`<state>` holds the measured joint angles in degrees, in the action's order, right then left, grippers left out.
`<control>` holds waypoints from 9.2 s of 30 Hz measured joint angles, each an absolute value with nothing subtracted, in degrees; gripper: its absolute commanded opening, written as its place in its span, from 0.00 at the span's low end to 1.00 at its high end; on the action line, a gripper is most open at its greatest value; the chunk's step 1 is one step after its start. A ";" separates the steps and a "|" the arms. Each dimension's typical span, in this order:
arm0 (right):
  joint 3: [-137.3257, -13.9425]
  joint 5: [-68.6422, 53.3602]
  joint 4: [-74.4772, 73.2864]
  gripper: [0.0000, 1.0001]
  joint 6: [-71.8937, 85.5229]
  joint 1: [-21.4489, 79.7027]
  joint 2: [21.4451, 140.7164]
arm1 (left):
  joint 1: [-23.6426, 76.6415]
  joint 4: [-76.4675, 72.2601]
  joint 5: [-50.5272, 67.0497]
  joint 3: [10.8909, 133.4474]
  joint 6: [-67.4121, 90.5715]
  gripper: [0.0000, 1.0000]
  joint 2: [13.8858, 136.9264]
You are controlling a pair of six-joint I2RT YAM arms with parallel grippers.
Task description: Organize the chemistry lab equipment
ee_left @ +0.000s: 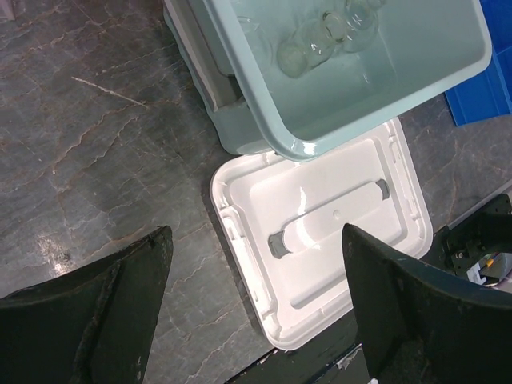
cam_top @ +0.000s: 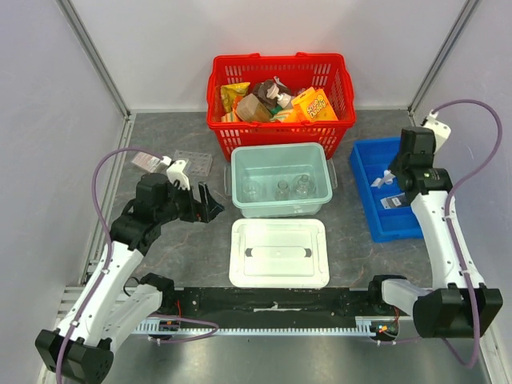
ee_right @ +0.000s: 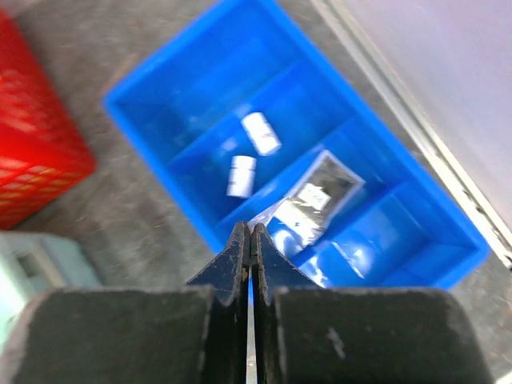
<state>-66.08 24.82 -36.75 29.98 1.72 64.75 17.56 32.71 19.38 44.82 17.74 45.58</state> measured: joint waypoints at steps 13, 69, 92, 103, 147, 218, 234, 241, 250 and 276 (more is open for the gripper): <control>-60.07 21.69 -35.68 0.00 28.88 -11.84 73.12 | 17.85 32.62 17.41 44.14 17.65 0.91 41.80; -56.38 -9.26 -30.92 0.57 20.88 -11.62 51.81 | 28.18 31.09 16.40 28.95 42.41 0.55 51.40; -55.99 -9.47 -30.63 0.57 20.93 -10.98 50.02 | 44.34 26.04 3.07 27.88 47.99 0.46 65.28; -55.70 -11.55 -30.72 0.58 21.63 -10.44 47.62 | 48.82 25.63 -0.03 30.04 49.95 0.15 69.06; -22.33 -42.22 -27.57 0.80 34.61 -6.50 33.41 | 49.91 45.25 5.06 32.73 51.68 0.02 33.47; -42.70 -64.36 4.97 0.00 -36.82 2.92 20.75 | 49.25 44.34 3.31 79.13 55.59 0.80 49.47; -42.26 -66.37 4.95 0.00 -43.16 4.14 20.71 | 49.25 15.84 6.70 60.47 68.23 0.82 52.95; -42.35 -66.39 1.58 0.00 -46.63 4.29 22.85 | 49.25 7.09 6.57 58.81 72.47 0.77 53.34; -42.35 -66.15 1.61 0.00 -48.07 4.58 23.62 | 49.25 7.18 6.63 59.18 79.66 0.74 58.96; -51.13 -69.54 -18.81 0.64 -56.18 5.04 34.09 | 47.44 -7.70 5.19 56.71 87.22 0.02 61.78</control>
